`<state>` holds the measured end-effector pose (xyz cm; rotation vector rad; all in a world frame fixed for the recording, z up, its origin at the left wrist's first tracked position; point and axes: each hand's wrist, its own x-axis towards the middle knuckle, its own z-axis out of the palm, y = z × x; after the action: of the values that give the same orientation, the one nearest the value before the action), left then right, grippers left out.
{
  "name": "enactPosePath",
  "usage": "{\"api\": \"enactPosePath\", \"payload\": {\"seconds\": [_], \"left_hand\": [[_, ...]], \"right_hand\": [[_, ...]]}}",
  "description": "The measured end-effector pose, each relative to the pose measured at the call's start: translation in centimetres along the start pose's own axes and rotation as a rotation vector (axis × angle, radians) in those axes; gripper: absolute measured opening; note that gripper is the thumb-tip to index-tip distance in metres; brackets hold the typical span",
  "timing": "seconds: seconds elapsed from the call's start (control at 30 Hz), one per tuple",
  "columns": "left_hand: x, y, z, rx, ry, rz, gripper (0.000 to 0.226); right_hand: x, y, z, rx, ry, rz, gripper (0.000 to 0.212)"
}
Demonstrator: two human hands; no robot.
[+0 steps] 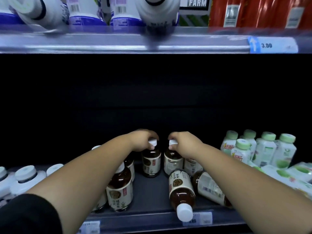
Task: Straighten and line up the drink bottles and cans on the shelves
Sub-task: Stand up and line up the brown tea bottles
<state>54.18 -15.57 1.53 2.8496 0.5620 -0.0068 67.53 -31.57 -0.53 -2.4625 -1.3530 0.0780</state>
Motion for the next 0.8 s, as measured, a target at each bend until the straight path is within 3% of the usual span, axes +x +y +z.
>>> {"api": "enactPosePath", "payload": {"seconds": [0.33, 0.6, 0.7, 0.8], "left_hand": [[-2.9, -0.9, -0.8, -0.056, -0.074, 0.038, 0.035], [-4.5, -1.5, -1.2, -0.004, -0.088, 0.027, 0.041], [-4.6, -1.3, -0.7, 0.008, -0.04, 0.023, 0.046], [-4.5, -1.2, -0.6, 0.04, -0.007, 0.017, 0.047]], "right_hand": [[0.1, -1.2, -0.7, 0.17, -0.115, -0.095, 0.03], [-0.7, -2.8, -2.5, 0.286, -0.419, -0.142, 0.042], [-0.7, -3.4, -1.6, 0.168, -0.282, -0.073, 0.057], [-0.7, -3.1, -1.0, 0.085, -0.145, -0.056, 0.046]]}}
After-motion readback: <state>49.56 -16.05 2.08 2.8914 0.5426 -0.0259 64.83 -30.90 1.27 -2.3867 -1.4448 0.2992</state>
